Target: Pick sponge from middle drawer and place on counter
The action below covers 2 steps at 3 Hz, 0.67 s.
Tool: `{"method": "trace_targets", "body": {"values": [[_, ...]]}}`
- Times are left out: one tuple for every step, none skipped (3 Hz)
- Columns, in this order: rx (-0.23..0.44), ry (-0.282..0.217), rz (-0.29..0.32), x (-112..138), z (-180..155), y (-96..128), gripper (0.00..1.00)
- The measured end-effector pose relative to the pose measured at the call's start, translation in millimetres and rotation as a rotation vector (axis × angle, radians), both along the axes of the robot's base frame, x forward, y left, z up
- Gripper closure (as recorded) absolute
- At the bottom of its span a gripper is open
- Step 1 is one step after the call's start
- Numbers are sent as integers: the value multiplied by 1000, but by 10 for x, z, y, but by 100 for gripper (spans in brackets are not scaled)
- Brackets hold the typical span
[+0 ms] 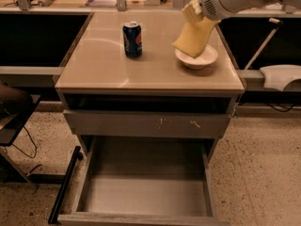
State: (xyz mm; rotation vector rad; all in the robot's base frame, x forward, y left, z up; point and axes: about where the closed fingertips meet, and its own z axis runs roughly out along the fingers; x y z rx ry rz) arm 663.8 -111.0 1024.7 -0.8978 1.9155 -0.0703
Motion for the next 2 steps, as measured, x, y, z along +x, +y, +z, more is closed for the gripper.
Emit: {"method": "trace_targets", "body": {"values": [[0, 0, 0, -1, -4, -1, 100], [28, -6, 28, 120, -66, 127, 100]]}}
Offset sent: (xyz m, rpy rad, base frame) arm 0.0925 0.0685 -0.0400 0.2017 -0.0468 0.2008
